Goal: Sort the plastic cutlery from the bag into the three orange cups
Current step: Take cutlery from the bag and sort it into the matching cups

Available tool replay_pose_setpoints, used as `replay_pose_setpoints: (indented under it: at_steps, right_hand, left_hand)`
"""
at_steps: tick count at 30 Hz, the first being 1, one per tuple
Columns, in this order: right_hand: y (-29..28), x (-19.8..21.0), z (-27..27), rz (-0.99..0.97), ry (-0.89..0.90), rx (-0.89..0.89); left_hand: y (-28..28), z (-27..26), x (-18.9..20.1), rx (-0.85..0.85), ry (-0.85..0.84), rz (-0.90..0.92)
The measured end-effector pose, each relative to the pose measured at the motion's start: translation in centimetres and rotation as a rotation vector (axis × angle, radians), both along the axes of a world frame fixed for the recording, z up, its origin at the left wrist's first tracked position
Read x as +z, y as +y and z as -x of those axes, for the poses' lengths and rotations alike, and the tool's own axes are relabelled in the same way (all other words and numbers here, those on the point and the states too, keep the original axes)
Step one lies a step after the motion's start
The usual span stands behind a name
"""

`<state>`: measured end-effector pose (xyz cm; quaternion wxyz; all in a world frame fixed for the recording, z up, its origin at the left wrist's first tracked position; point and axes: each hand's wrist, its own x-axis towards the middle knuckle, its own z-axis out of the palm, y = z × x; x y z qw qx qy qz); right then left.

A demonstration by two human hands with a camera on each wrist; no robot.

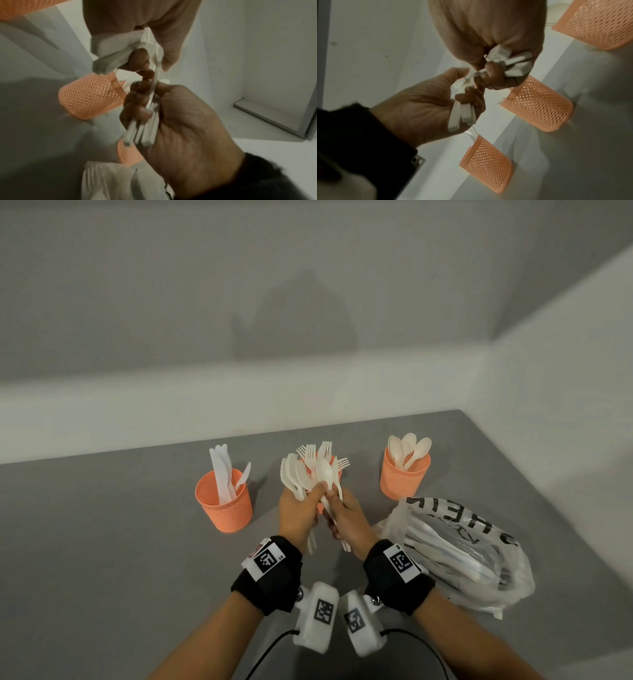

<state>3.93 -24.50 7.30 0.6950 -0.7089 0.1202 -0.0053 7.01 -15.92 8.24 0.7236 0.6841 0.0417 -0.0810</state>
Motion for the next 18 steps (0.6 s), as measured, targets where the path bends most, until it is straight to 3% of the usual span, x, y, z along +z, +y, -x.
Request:
replay_pose_setpoints:
  at_steps: [3,8,11,15,18]
  right_hand:
    - [0.2,-0.4,-0.2,0.055,0.000,-0.017]
    - [-0.6,-1.5,-0.8,0.225,0.080,-0.098]
    - [-0.9,-1.3,-0.4,0.226,0.001,-0.056]
    - [-0.8,-0.9,0.1,0.212,-0.090,-0.001]
    - [-0.8,-0.1,0.8,0.315,-0.074,0.061]
  left_hand:
    - [-0.4,0.5,-0.3,-0.033,0.022,-0.007]
    - [0.4,-0.4,-0.3,0.099,0.019,0.037]
    - [1.0,-0.7,0.6,0.103,-0.026,0.055]
    - [1.5,-0.7,1.6,0.014,-0.012,-0.028]
    - [1.6,-0.4,1.6,-0.096,0.058,-0.049]
